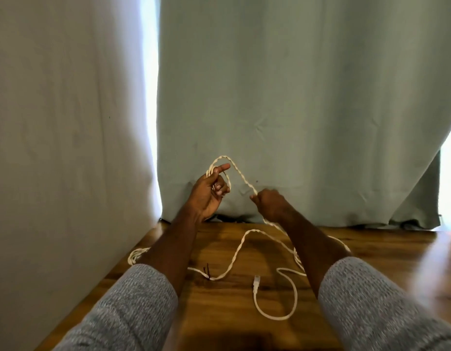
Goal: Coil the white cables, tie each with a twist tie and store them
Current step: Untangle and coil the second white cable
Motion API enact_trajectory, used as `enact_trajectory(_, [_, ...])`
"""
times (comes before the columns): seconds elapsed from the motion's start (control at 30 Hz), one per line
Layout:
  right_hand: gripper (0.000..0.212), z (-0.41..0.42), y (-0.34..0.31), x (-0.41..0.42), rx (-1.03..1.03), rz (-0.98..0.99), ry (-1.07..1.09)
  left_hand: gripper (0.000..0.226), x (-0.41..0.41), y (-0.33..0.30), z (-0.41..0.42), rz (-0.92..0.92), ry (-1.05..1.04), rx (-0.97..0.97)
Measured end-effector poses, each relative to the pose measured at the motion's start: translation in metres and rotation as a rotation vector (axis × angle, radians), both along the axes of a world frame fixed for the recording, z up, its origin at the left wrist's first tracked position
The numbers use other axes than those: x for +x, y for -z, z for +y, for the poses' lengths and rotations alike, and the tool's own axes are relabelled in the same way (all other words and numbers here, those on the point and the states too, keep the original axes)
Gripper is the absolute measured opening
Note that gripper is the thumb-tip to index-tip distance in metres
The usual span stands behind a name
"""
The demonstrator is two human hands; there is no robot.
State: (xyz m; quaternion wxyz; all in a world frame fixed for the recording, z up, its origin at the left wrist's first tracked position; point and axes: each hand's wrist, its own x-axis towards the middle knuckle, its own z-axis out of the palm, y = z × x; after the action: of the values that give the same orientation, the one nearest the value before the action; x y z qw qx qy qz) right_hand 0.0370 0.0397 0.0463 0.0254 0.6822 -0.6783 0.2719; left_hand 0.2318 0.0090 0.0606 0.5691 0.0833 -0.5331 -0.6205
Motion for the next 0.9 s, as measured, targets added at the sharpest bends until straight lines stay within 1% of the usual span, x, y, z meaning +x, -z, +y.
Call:
enact_trajectory(0.13, [0.038,0.005,0.009,0.009,0.153,0.067,-0.083,0.032,-0.017,-0.016,0.01,0.165,0.158,0.025])
enact_trajectory(0.2, [0.032,0.005,0.011,0.012,0.218,0.141,-0.097,0.031,-0.024,-0.02,0.012,0.196,0.23,0.051])
enact_trajectory(0.27, [0.029,0.003,0.013,0.013,0.241,0.187,-0.097,0.032,-0.029,-0.02,0.012,0.213,0.267,0.06])
enact_trajectory(0.5, [0.04,-0.006,0.029,0.015,0.242,0.26,-0.146,0.039,-0.024,-0.018,-0.014,0.238,0.173,0.117])
enact_trajectory(0.57, [0.04,-0.007,0.03,0.013,0.227,0.288,-0.174,0.043,-0.023,-0.014,-0.021,0.188,0.103,0.117])
enact_trajectory(0.73, [0.04,-0.012,0.027,0.006,0.197,0.327,-0.258,0.049,-0.023,0.0,-0.036,-0.052,-0.121,0.021])
enact_trajectory(0.83, [0.039,-0.014,0.024,0.005,0.181,0.347,-0.334,0.05,-0.022,0.013,-0.043,-0.293,-0.256,-0.099])
enact_trajectory(0.9, [0.039,-0.014,0.021,0.007,0.171,0.366,-0.376,0.049,-0.022,0.023,-0.045,-0.429,-0.293,-0.18])
